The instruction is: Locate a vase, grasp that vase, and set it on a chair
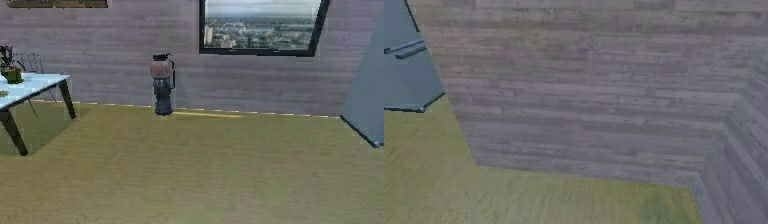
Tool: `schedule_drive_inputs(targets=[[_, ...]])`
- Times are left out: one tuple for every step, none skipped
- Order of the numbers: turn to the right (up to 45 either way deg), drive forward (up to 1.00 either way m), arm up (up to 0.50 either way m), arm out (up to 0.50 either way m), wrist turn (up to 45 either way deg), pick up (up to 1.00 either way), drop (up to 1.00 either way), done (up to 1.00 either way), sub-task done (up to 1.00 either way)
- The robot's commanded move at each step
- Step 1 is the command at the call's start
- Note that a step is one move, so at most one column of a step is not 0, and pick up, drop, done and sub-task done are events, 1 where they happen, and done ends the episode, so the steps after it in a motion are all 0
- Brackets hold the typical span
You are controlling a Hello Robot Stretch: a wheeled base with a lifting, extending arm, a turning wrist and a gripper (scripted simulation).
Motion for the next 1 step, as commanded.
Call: schedule_drive_inputs(targets=[[0.0, 0.35, 0.00, 0.00, 0.0, 0.00, 0.00, 0.00, 0.00]])
